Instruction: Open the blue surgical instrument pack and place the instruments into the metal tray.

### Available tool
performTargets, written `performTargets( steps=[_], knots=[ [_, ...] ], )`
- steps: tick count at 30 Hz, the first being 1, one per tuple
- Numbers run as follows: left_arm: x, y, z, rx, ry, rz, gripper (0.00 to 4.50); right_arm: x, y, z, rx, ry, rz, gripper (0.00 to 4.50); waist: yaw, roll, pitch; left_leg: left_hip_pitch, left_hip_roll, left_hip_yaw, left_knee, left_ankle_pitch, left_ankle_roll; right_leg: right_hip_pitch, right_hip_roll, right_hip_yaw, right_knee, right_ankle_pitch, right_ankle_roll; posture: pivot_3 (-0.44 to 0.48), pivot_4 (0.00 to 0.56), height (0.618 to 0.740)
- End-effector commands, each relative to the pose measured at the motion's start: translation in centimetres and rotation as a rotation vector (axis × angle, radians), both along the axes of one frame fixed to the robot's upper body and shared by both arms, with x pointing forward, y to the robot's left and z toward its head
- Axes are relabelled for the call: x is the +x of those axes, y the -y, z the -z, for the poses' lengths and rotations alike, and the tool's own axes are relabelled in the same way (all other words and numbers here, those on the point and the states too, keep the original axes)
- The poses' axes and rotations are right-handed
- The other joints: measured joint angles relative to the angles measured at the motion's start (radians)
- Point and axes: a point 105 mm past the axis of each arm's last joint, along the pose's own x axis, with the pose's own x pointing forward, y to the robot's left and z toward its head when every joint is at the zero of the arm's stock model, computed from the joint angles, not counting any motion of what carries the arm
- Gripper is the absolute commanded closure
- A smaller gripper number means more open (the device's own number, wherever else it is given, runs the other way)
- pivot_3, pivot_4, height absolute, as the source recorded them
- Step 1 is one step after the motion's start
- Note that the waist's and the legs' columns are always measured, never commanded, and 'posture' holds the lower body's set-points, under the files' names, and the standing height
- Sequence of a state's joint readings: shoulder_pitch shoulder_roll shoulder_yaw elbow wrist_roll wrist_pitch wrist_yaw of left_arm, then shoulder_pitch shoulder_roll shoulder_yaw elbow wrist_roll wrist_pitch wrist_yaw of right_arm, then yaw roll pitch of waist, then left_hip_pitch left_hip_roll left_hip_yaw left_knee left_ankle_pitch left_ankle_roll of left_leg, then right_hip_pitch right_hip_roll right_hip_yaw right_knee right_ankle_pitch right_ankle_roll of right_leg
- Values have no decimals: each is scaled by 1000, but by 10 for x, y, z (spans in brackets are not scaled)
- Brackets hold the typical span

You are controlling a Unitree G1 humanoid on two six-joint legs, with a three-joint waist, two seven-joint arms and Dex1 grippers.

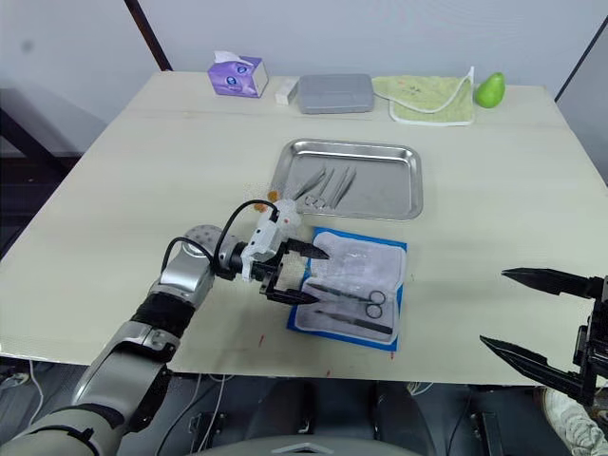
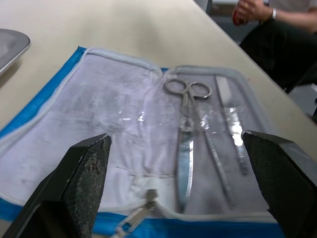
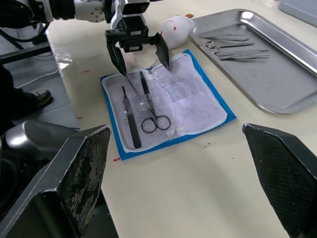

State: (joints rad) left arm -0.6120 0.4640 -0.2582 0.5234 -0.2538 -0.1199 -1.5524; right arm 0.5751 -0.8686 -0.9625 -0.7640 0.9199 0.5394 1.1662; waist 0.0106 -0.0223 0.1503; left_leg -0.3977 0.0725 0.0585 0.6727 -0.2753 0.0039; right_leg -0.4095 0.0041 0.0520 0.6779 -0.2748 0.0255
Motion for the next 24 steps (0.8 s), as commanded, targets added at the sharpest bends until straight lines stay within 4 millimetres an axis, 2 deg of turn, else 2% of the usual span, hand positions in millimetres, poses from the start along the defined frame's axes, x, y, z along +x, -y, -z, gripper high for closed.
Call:
performTargets(
  steps=[1,10,17,24],
  knots=[
    [-2,4,-2,14,27,60,47,1,-2,-2,-5,33,0,0,1,0,0,0,0,0,0,0,0,0,0,0,0,0,0,0,150,740],
    [-3,4,10,45,34,72,47,1,-4,2,-5,31,-5,0,1,0,0,0,0,0,0,0,0,0,0,0,0,0,0,0,150,740],
    [4,1,16,81,52,56,47,1,-5,5,-5,22,-14,0,1,0,0,0,0,-1,1,0,0,1,1,0,1,0,0,0,150,740],
    [0,3,24,76,29,81,47,3,-8,6,6,24,-27,0,1,1,-1,1,0,-1,2,0,0,1,1,0,1,0,0,0,150,740]
  ],
)
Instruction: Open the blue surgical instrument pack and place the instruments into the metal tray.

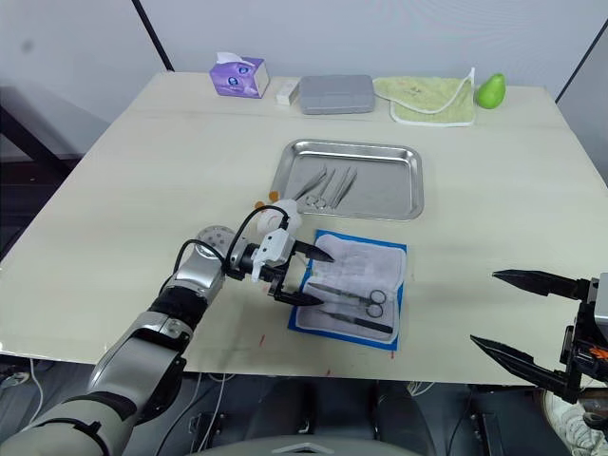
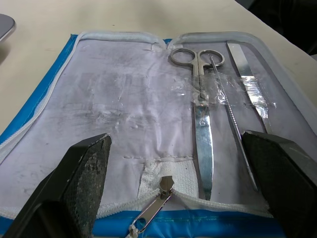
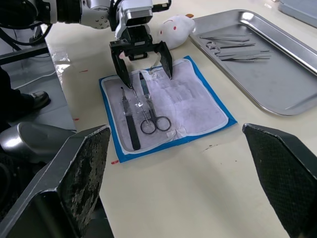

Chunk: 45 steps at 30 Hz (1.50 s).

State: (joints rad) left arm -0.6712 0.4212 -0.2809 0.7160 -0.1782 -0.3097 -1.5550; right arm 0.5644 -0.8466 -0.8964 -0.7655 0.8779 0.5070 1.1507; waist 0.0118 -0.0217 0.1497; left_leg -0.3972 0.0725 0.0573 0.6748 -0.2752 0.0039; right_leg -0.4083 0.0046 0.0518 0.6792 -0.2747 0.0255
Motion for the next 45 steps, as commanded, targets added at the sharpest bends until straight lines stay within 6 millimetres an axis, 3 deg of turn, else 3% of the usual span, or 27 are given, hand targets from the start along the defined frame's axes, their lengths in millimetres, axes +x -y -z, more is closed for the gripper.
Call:
performTargets(
  steps=[1,6,16,22,26,33,36,39,41,45],
  knots=[
    [-9,0,12,24,-49,55,47,1,-6,-2,3,20,-31,0,0,0,0,0,0,0,0,0,0,0,0,0,0,0,0,0,150,740],
    [-12,-4,28,50,-64,54,47,6,-13,-1,25,26,-63,0,1,2,-2,2,-1,-2,1,0,0,3,1,0,0,0,0,0,150,740],
    [-16,-3,38,77,-87,78,47,20,-26,11,55,5,-100,0,2,6,-10,6,-3,-7,2,0,0,11,2,0,-2,0,0,0,150,740],
    [-19,-5,46,104,-85,91,47,44,-43,32,31,15,-67,0,2,9,-16,8,-3,-7,2,0,0,12,2,0,-2,-1,0,0,150,740],
    [-18,-5,46,106,-86,89,47,64,-61,56,-24,-19,-44,0,1,11,-21,8,-3,-7,2,0,0,12,2,1,-2,-1,0,0,150,740],
    [-18,-7,43,99,-78,91,47,88,-98,75,-31,-61,-68,0,1,12,-23,7,-3,-8,2,0,0,12,3,2,-1,-1,0,0,150,740],
    [-18,-7,43,96,-79,90,0,92,-106,84,-61,-100,-62,868,1,12,-23,7,-3,-9,2,0,0,12,3,1,-2,-1,0,0,150,740],
    [-18,-8,42,96,-79,87,0,96,-109,91,-138,-84,-45,2437,-1,12,-23,7,-3,-9,2,0,0,12,3,1,-1,-1,0,0,150,740],
    [-18,-9,42,94,-80,86,0,96,-111,93,-160,-80,-42,3235,-2,12,-23,7,-3,-9,2,0,0,12,4,1,-1,-1,-1,0,150,740],
    [-18,-9,41,90,-77,83,0,92,-120,93,-168,-89,-48,3235,-2,12,-23,6,-3,-9,2,0,0,11,4,1,-1,-1,-1,0,150,740]
  ],
)
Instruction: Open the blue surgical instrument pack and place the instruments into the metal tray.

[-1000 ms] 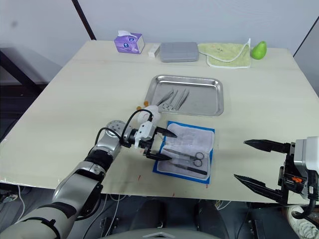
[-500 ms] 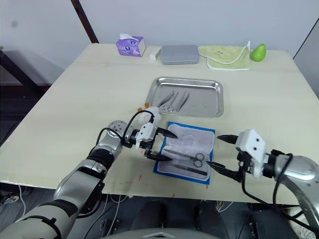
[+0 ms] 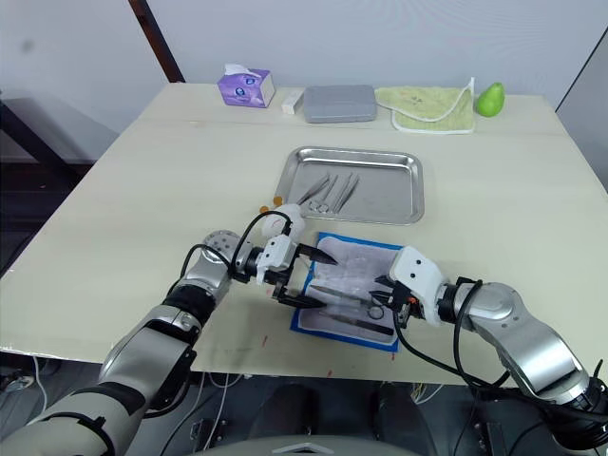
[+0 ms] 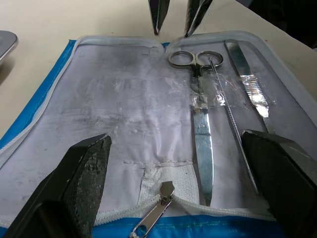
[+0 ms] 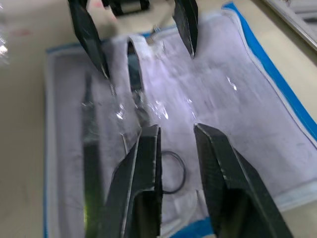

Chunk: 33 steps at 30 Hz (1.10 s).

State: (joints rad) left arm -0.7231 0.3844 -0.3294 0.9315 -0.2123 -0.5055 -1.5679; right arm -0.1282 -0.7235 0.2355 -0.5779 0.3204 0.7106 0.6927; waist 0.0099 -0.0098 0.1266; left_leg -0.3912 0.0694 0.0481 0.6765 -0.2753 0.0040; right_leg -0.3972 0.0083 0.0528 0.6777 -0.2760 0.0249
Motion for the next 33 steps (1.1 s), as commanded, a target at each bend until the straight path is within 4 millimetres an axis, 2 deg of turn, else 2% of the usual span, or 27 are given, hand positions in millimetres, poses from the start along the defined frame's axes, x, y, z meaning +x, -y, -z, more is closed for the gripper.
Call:
performTargets(
  steps=[1,19,33],
  knots=[
    [-18,-13,27,110,-96,51,0,-6,-13,-8,-1,25,-23,3235,-2,0,0,0,0,0,0,0,0,0,0,0,0,0,0,0,150,740],
    [-19,-18,28,120,-92,41,0,-8,-29,7,-104,-28,-25,3235,-22,0,0,-1,1,-1,0,0,0,-1,1,-1,0,0,-1,0,150,740],
    [-21,-20,29,119,-93,39,0,-5,-29,16,-121,-96,67,3235,-24,-1,-1,-1,2,-1,0,0,0,-1,1,-1,0,-1,-1,0,150,740]
  ],
)
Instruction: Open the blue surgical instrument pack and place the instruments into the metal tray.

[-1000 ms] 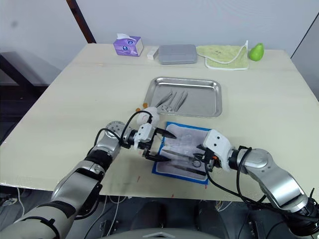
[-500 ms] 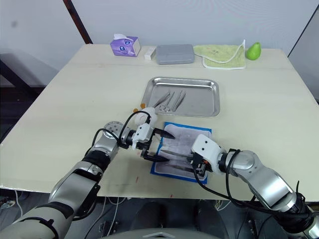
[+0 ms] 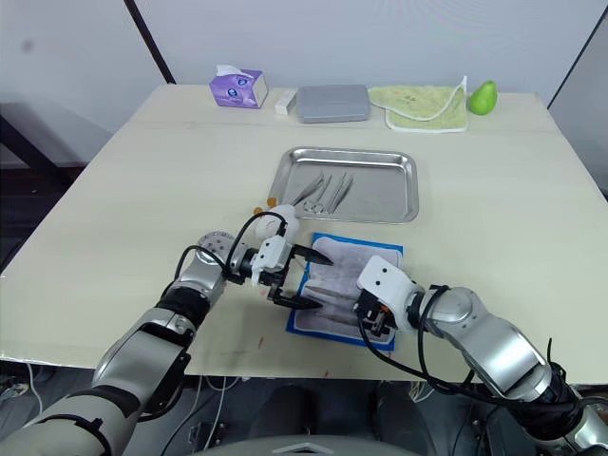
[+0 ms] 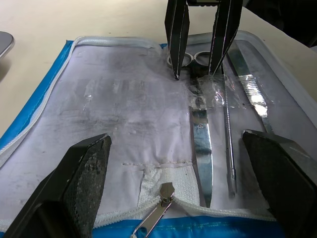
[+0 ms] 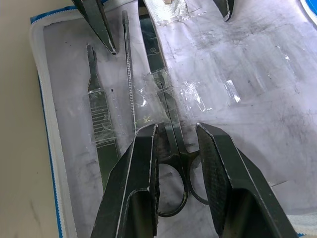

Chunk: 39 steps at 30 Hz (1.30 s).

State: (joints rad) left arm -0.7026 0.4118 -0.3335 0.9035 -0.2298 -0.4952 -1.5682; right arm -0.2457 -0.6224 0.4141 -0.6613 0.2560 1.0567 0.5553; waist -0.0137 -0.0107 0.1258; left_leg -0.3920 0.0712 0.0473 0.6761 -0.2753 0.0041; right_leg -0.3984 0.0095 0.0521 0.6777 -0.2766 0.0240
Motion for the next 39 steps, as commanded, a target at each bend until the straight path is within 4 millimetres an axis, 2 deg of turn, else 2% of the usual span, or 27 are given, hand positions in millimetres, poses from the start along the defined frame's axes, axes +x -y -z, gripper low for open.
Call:
performTargets(
  steps=[1,5,12,24,27,29,34,39],
  knots=[
    [-19,-12,29,115,-91,51,0,1,-1,-2,14,6,12,3235,0,-1,-1,0,0,0,0,0,0,0,0,0,0,0,0,0,150,740],
    [-19,-14,29,116,-93,48,0,0,-6,2,74,-35,30,3235,0,-3,-3,0,0,0,-1,0,0,0,0,0,0,0,0,0,150,740],
    [-20,-14,30,117,-94,49,0,-5,5,19,17,-57,36,3235,-1,-4,-4,1,1,0,-2,0,0,0,1,0,0,-1,-1,0,150,740],
    [-19,-13,30,118,-94,49,0,-10,8,23,8,-80,53,3235,-1,-7,-6,1,1,0,-2,0,0,0,0,0,0,-1,-1,0,150,740],
    [-19,-13,31,116,-93,50,0,-13,9,30,-2,-131,60,4096,-1,-7,-6,1,1,0,-2,0,0,0,0,0,-1,-1,-1,0,150,740],
    [-19,-12,31,115,-92,51,0,-14,10,34,-10,-151,66,4448,-1,-8,-7,1,1,0,-2,0,0,0,0,0,-1,-1,-1,0,150,740],
    [-20,-12,31,111,-92,53,0,-13,12,34,-16,-156,54,4448,-1,-8,-7,2,1,0,-3,0,0,0,0,0,-1,-1,-1,0,150,740],
    [-19,-11,30,109,-92,52,0,-4,10,17,-15,-90,18,4448,-1,-8,-7,2,1,1,-3,0,0,0,0,0,-1,-1,-1,0,150,740]
  ],
)
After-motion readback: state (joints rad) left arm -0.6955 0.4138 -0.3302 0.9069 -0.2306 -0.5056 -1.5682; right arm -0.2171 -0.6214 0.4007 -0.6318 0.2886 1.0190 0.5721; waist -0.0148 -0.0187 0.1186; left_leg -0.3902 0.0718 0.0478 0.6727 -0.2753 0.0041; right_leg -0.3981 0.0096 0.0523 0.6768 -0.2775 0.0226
